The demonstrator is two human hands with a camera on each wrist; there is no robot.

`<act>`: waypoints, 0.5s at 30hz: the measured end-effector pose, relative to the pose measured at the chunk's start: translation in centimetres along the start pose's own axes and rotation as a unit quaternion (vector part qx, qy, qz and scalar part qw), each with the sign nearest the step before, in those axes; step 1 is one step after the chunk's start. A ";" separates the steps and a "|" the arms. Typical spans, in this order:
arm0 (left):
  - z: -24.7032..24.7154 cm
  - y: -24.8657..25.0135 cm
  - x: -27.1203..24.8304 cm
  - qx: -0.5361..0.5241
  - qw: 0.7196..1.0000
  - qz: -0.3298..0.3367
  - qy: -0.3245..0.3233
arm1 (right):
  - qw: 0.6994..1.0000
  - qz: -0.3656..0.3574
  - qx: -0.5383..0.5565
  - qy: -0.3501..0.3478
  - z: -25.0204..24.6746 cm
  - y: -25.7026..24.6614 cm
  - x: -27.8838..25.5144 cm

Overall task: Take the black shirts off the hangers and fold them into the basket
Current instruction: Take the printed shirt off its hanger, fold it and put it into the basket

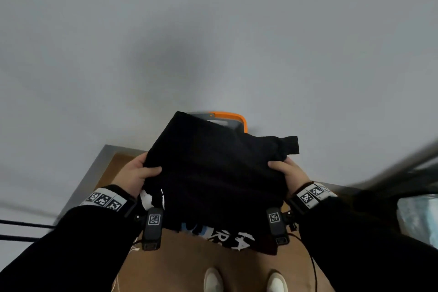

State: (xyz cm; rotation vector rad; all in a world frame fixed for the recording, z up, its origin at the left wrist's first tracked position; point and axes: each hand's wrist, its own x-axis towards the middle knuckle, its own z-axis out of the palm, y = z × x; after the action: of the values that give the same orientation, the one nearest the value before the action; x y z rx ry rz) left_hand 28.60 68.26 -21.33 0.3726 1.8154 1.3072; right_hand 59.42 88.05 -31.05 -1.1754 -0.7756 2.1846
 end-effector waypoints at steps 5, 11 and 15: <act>-3.5 -1.4 2.7 -0.020 1.000 -0.006 0.013 | 0.992 -0.056 -0.111 0.028 3.7 -2.1 0.2; -6.8 -4.3 6.1 0.009 0.998 -0.065 0.009 | 0.952 -0.015 -0.293 0.090 6.1 -1.3 0.3; -6.6 -5.3 6.9 0.035 0.996 -0.074 -0.019 | 0.934 -0.004 -0.320 0.161 7.3 -2.5 -0.1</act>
State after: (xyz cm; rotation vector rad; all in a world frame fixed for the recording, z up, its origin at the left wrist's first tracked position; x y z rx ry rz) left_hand 20.59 66.40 -28.53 0.2924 1.8249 1.1307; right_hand 53.67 88.05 -25.97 -1.7772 -1.3888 1.6933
